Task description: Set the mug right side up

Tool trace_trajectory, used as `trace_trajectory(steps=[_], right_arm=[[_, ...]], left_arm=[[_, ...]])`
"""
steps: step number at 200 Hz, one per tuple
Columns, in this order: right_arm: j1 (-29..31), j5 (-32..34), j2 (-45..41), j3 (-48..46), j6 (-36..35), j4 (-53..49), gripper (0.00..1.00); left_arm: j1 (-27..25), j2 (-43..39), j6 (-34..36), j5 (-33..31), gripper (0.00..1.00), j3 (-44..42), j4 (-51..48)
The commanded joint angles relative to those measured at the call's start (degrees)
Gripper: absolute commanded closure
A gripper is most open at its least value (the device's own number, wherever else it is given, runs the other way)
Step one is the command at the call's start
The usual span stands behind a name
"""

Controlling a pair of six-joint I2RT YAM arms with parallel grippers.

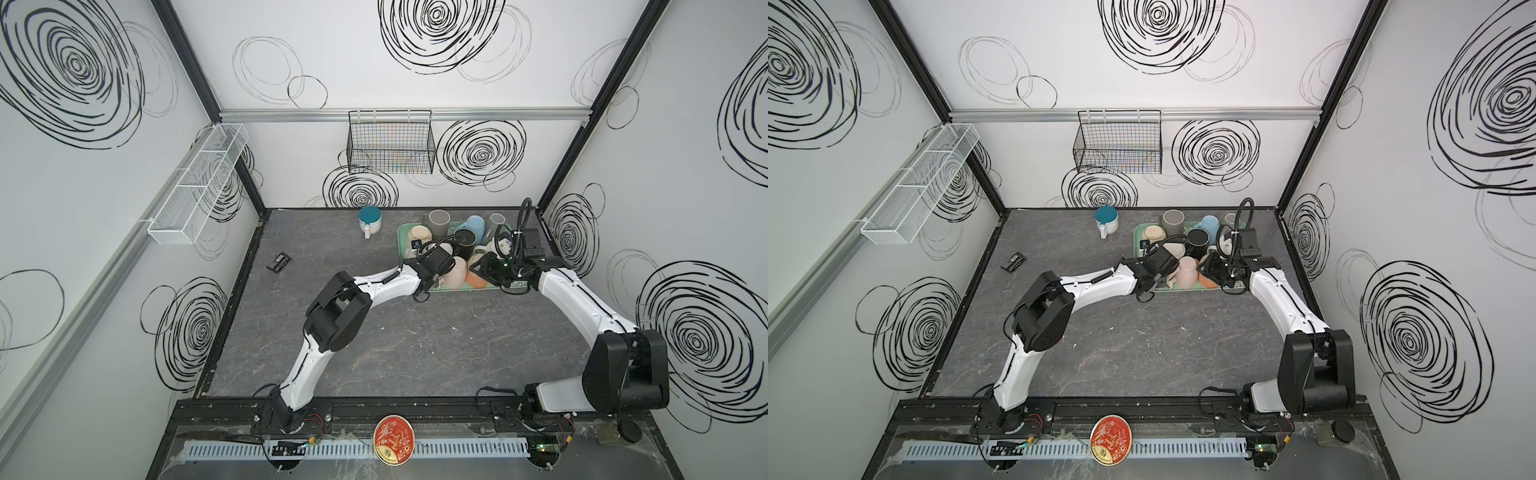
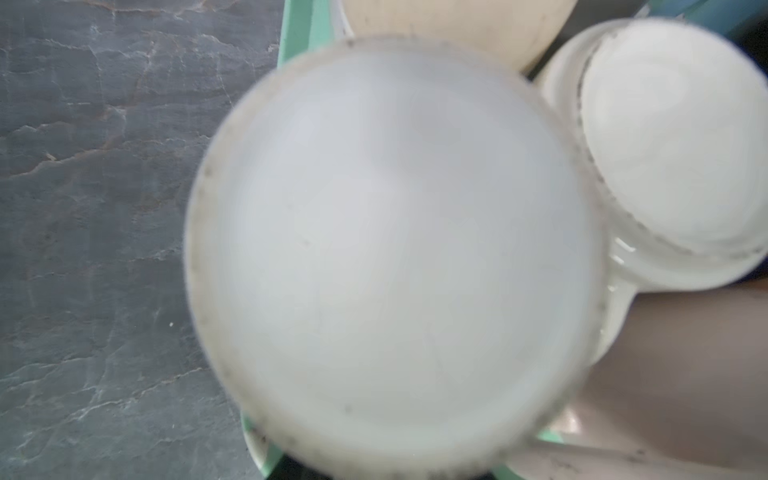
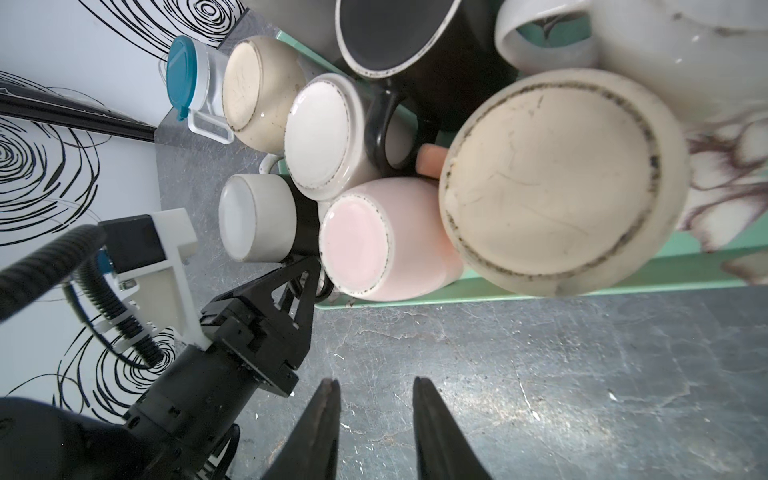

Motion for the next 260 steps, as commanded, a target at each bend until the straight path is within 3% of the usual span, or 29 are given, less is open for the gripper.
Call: trace_trajectory(steps=[1, 86, 136, 203, 237, 260], right_arm=[[0.6, -1.0, 0.5, 0.1, 1.8, 2.2, 0.66], [1.1, -3.2, 2.5, 0.4, 4.0, 5.9, 0.65], [1.7, -6.6, 2.9, 2.2, 8.2, 11.7, 0.65], [4.7, -11.5, 6.0, 8.1, 14.9, 15.7, 0.66], [6.7, -15.3, 4.3, 6.8, 18.8, 29.3, 0.65], [7.8, -15.9, 3.5, 7.1, 18.8, 33.1, 0.63]], left_arm=[[0.8, 0.2, 0.5, -1.7, 0.72, 1.9, 0.1], [1.5, -6.8, 3.1, -0.8, 1.0, -3.1, 5.3], [4.8, -17.9, 2.2, 11.7, 1.0, -18.7, 27.9], [10.2, -27.1, -1.6, 21.9, 1.0, -28.8, 45.8], [14.6, -32.3, -7.9, 26.7, 1.0, -33.3, 57.2], [17.2, -35.3, -10.5, 29.4, 1.0, -34.7, 62.7]])
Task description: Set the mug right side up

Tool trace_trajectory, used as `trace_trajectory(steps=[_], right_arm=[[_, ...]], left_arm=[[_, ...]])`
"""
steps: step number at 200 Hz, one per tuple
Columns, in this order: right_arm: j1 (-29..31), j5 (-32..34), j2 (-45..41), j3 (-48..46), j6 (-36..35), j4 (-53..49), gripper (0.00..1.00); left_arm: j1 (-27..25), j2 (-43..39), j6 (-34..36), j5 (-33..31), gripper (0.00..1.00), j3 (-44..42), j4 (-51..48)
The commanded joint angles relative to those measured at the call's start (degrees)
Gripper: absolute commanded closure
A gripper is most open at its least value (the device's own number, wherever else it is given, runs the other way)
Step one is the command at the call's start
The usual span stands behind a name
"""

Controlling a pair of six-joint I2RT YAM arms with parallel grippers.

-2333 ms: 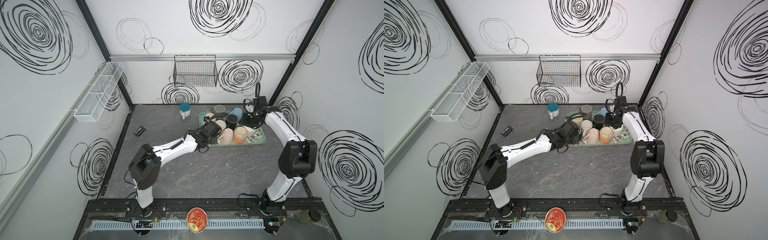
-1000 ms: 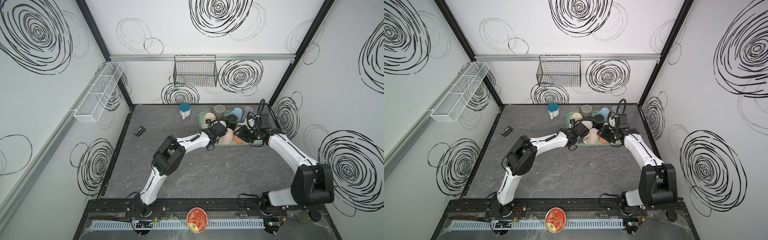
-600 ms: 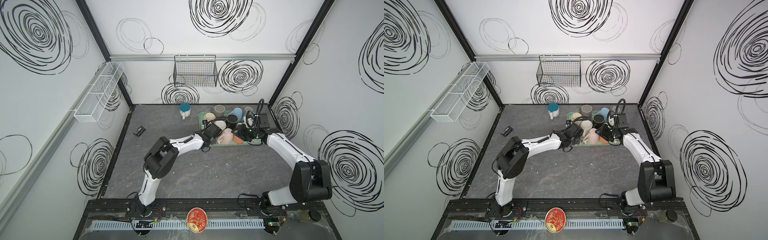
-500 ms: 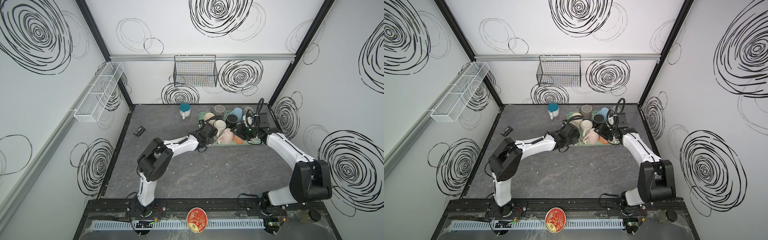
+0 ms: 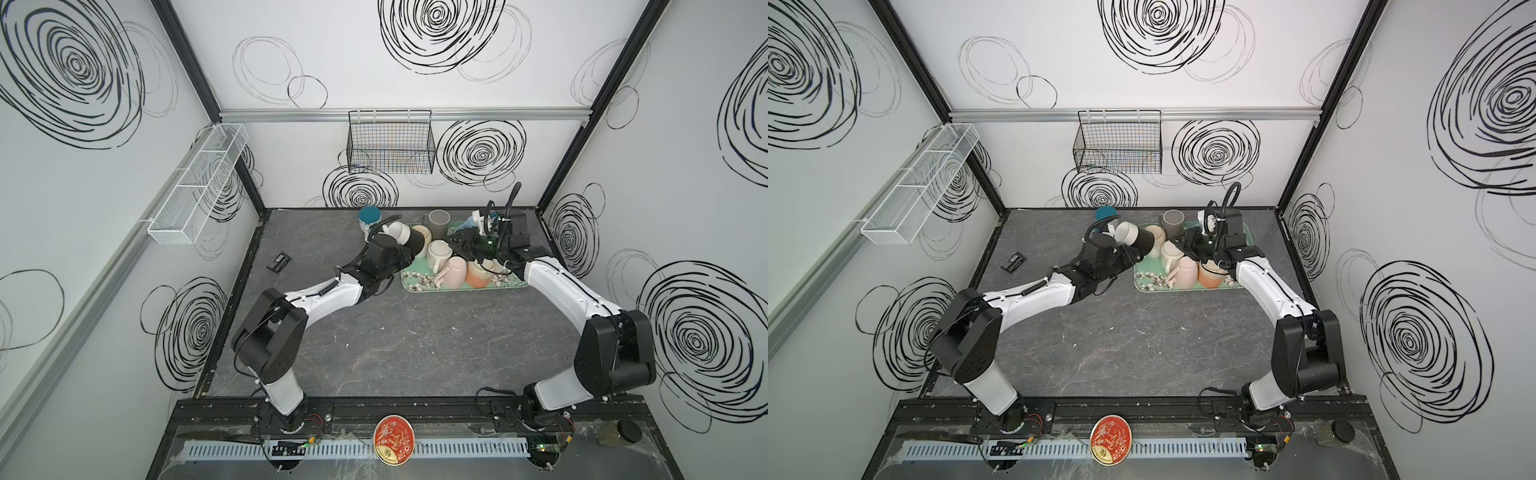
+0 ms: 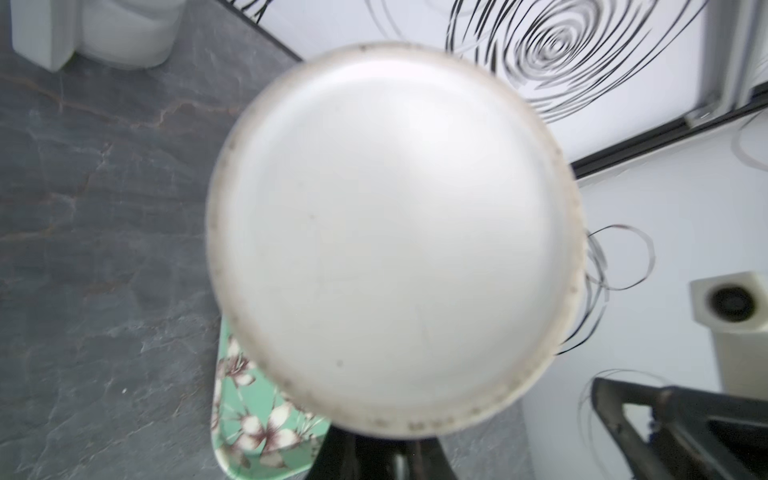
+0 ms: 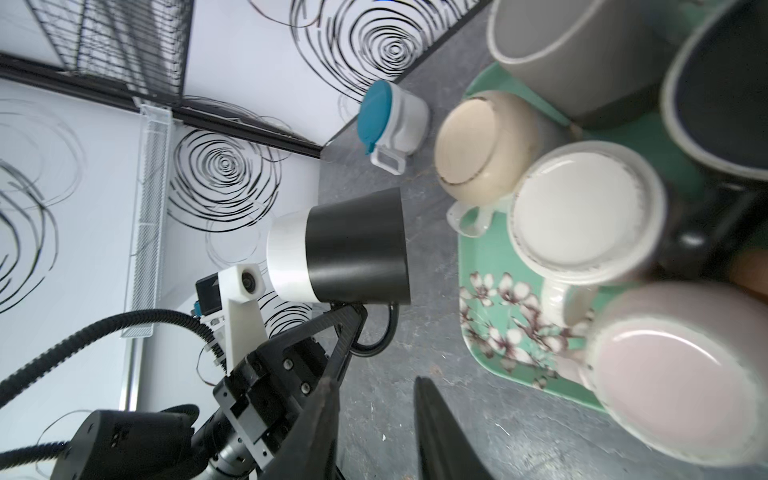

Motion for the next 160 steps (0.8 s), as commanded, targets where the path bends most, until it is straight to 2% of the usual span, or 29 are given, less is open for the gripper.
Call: trace_trajectory(steps=[1, 41, 67, 82, 116, 160], right_arm=[[1.1, -3.0, -2.3, 0.6, 1.9, 9.5, 0.63], [3.7, -5.8, -0.8, 2.8, 4.6, 16.8, 0.59], [6.6, -7.1, 1.3, 5.1, 7.7, 23.2, 0.5], [7.8, -6.7, 2.6, 6.7, 9.8, 25.0, 0.49], [9.0, -6.4, 5.5, 10.7, 13.3, 25.9, 0.52], [9.2, -5.7, 7.3, 12.9, 14.3, 25.0, 0.63]], left_arm=[[3.0, -5.8, -4.6, 3.9, 1.0, 0.1, 18.9], [4.9, -7.9, -11.2, 7.7, 1.0, -0.3, 28.5], [5.1, -5.8, -17.6, 11.2, 1.0, 1.3, 36.2], [4.6, -4.9, -18.9, 12.4, 1.0, 2.8, 37.9], [4.0, -4.6, -20.5, 12.7, 1.0, 4.2, 39.5], [3.8, -4.9, -21.6, 12.9, 1.0, 4.3, 40.6]])
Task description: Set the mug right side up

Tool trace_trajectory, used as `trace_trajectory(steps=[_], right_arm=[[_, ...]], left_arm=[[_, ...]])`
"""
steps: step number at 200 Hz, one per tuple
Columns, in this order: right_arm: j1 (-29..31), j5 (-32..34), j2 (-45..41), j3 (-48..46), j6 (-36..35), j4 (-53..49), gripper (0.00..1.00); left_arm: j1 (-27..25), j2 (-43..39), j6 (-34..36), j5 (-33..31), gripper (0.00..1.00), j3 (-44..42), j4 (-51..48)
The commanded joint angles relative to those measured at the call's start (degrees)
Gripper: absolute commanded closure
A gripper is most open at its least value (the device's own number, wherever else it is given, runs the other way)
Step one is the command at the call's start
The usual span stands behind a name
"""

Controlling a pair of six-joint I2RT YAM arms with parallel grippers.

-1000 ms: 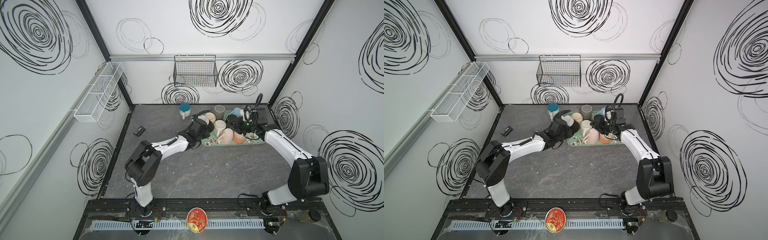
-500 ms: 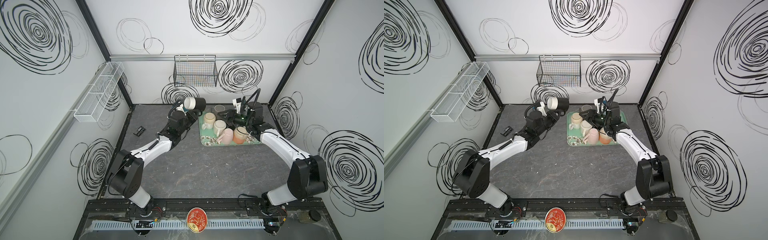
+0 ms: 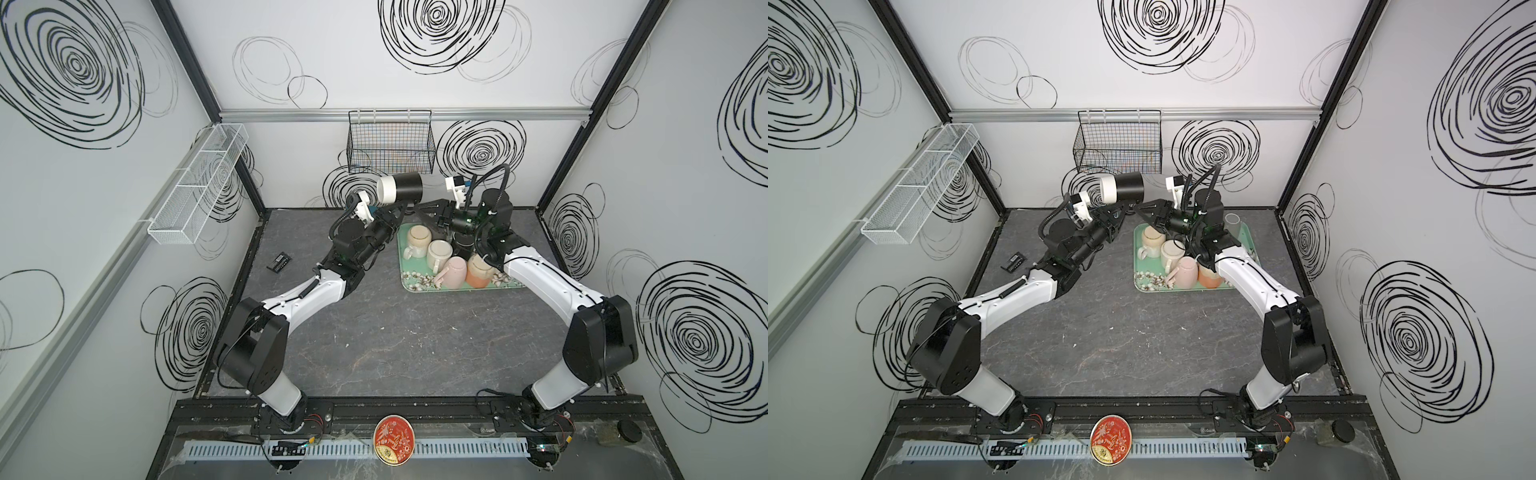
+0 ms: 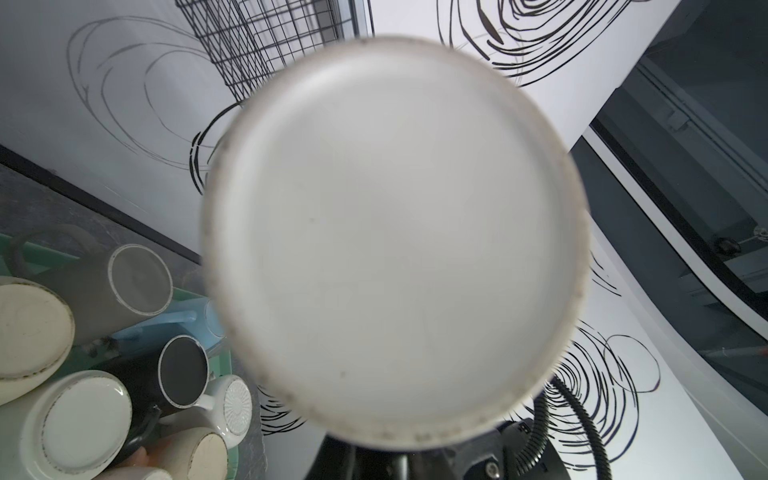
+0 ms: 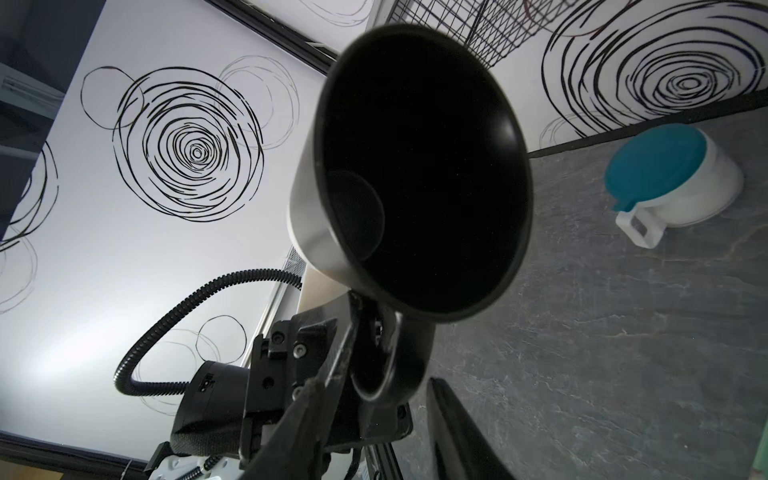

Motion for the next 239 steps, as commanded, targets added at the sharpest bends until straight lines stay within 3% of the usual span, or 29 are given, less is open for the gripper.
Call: trace_trajectory(steps=[1, 59, 79, 92, 113, 157, 180, 239], right_arm=[[0.2, 0.1, 0.9, 2.7, 1.7, 1.4, 0.63], [0.4, 0.4, 2.9, 4.6, 4.3, 2.3, 0.72], [0.5, 0.1, 3.9, 5.3, 5.5, 4.4, 0.83], [0.7, -0.3, 4.5, 5.4, 5.4, 6.6, 1.0], [1.1, 0.3, 4.7, 5.3, 3.2, 6.7, 1.0], [3.5, 5.6, 6.4, 6.9, -1.7, 1.8, 1.0], [5.5, 10.4, 7.7, 10.2, -9.1, -6.8, 1.0], [10.8, 29.6, 12.8, 17.1, -23.1, -23.4, 1.0]], left_arm=[[-0.4, -1.0, -1.2, 1.4, 1.0, 3.3, 11.3], [-0.7, -1.2, -0.7, 2.4, 1.0, 3.8, 10.1], [-0.9, -1.3, 0.1, 3.0, 1.0, 3.4, 8.7], [-0.9, -1.5, 0.3, 3.7, 1.0, 3.1, 6.4], [-0.1, -3.6, 0.9, 4.0, 1.0, 0.4, 3.7], [4.7, -11.3, 5.5, 6.9, 0.59, -7.2, -7.5], [8.0, -14.8, 7.3, 8.8, 0.52, -10.9, -11.8], [15.7, -20.9, 15.7, 12.3, 0.49, -16.0, -26.5]])
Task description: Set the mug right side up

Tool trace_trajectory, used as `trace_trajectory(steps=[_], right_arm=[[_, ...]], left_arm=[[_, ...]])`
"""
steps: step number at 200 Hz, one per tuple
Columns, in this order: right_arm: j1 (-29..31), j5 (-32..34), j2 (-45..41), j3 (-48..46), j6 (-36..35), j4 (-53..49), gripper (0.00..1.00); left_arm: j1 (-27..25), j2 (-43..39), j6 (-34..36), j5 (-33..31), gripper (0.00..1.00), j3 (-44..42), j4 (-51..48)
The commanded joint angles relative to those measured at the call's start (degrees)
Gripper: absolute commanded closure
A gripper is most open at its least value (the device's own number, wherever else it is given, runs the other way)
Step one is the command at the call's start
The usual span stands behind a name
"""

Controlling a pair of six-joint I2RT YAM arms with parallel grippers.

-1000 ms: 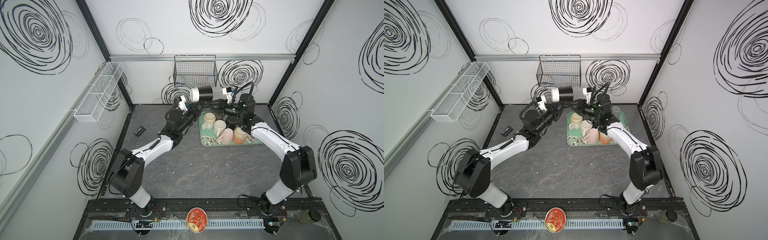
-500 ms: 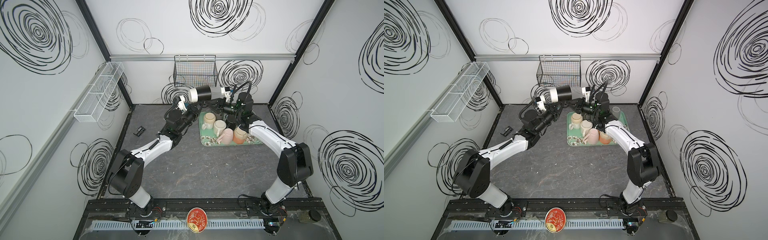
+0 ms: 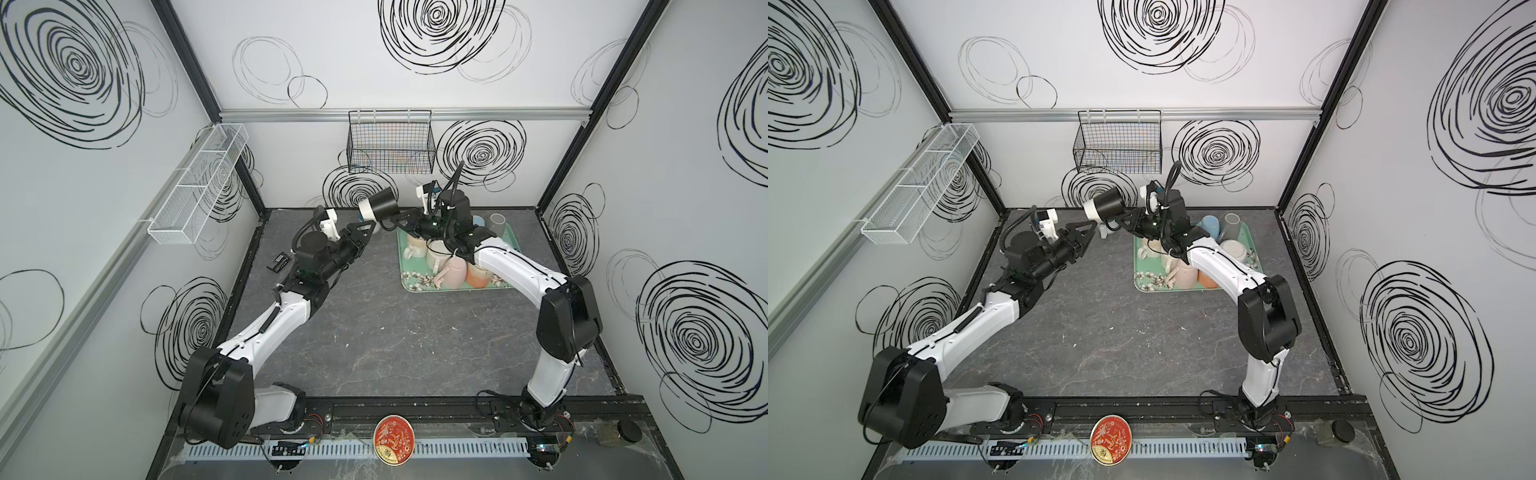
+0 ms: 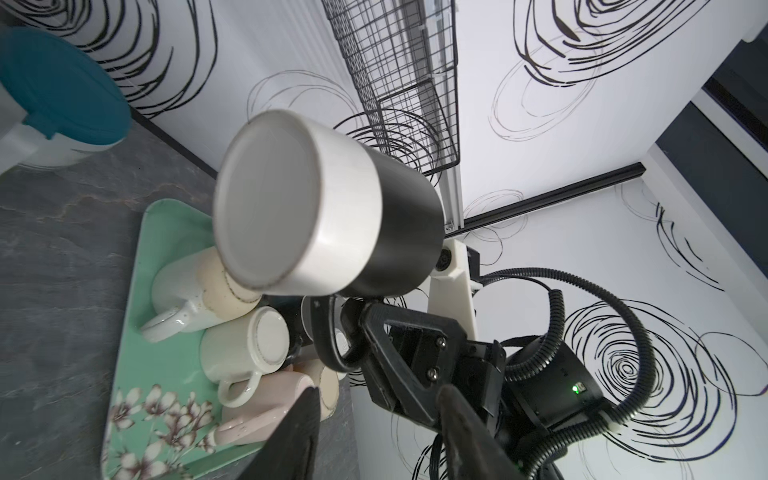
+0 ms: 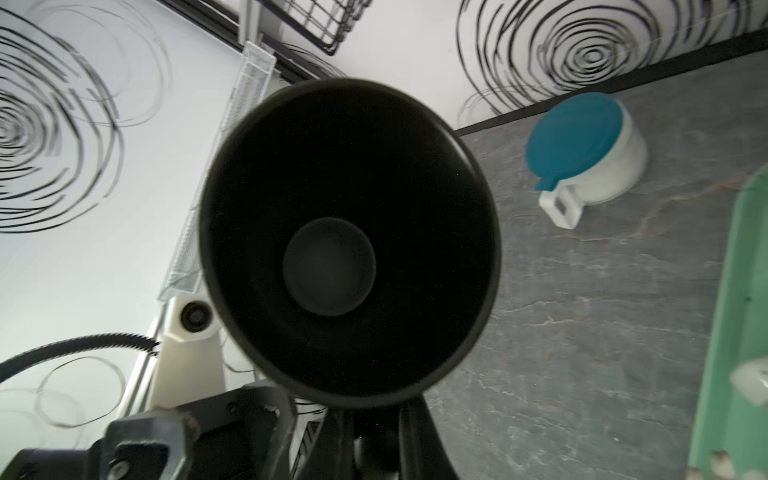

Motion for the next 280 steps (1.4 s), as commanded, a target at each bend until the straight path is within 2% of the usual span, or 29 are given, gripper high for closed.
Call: trace_trajectory(steps=[1, 32, 53, 77, 107, 137, 169, 215, 223, 240, 250, 261, 280], right_arm=[[1.8, 10.9, 1.1, 4.6, -9.1, -4.4, 1.0], [7.1, 25.0, 7.5, 11.9, -23.7, -13.6, 1.0], [10.0, 34.3, 12.4, 17.0, -30.3, -19.0, 1.0], [11.5, 39.5, 15.2, 15.7, -33.7, -15.9, 1.0], [13.4, 47.7, 17.5, 12.3, -39.3, -8.5, 1.0], [13.5, 50.3, 19.8, 12.7, -44.5, -6.6, 1.0], [13.3, 52.1, 22.1, 13.9, -47.7, -5.8, 1.0], [12.2, 49.6, 23.4, 14.6, -48.2, -8.9, 1.0], [12.1, 48.8, 23.2, 14.8, -47.6, -10.1, 0.93], [12.1, 47.3, 22.6, 14.7, -46.7, -11.8, 0.69], [12.1, 47.0, 22.2, 14.5, -46.2, -12.6, 0.6], [12.1, 46.5, 21.8, 14.5, -45.5, -13.4, 0.55], [11.7, 45.1, 20.9, 15.2, -44.4, -15.2, 0.52]], left_arm=[[2.6, -2.8, 6.4, 2.3, 0.49, -1.4, -7.5], [4.9, -4.6, 17.9, -0.3, 0.46, 1.5, -27.4], [5.0, -3.4, 26.5, -5.5, 0.45, 6.0, -41.3], [5.6, -2.4, 31.9, -11.1, 0.45, 8.7, -50.2], [6.5, -3.7, 34.6, -12.8, 0.44, 7.8, -53.9], [8.0, -4.6, 34.5, -11.4, 0.44, 6.0, -54.6], [8.5, -5.4, 36.2, -13.6, 0.43, 7.6, -57.3], [9.1, -4.5, 37.8, -14.4, 0.42, 8.5, -60.8], [9.1, -4.5, 37.9, -14.6, 0.42, 8.5, -61.0], [9.1, -4.5, 37.6, -14.7, 0.42, 8.3, -61.0], [9.0, -4.5, 37.5, -14.7, 0.41, 8.1, -60.8], [9.0, -4.5, 37.4, -14.7, 0.41, 8.0, -60.6], [8.9, -4.1, 37.3, -14.7, 0.41, 8.3, -60.3]])
